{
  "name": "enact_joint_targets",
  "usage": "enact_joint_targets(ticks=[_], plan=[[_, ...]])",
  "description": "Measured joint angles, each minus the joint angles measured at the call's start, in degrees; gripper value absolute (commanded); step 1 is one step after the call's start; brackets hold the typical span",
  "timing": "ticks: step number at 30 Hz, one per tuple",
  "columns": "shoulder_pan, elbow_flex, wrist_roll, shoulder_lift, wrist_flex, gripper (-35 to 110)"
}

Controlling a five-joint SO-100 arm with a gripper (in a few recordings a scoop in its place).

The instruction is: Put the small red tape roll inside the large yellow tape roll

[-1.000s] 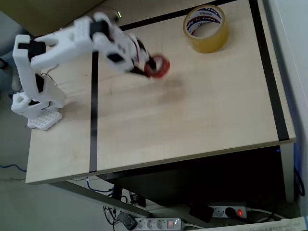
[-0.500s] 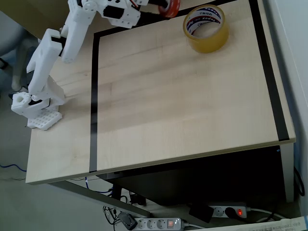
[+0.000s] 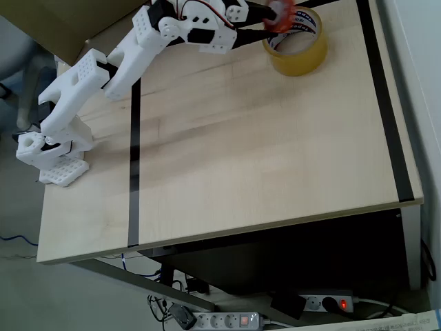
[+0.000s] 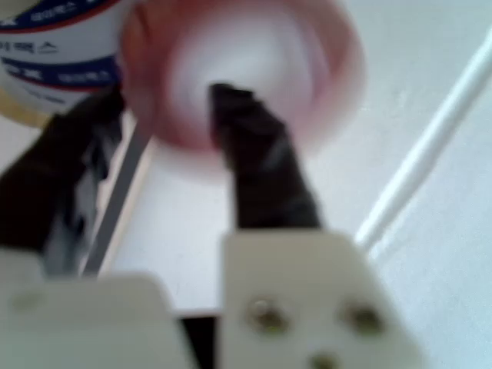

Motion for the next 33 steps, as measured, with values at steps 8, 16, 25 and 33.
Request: enact_joint_targets(ticks=[8,16,25,33], plan=[[1.3,0.2,0.0,0.0,2.2,20],[5.4,-3.3,-0.1,0.1,18.0,0],[8.2,14.9,1.1,20.7,36.9,0],[7.6,63.0,7.3,55.5,21.8,0]])
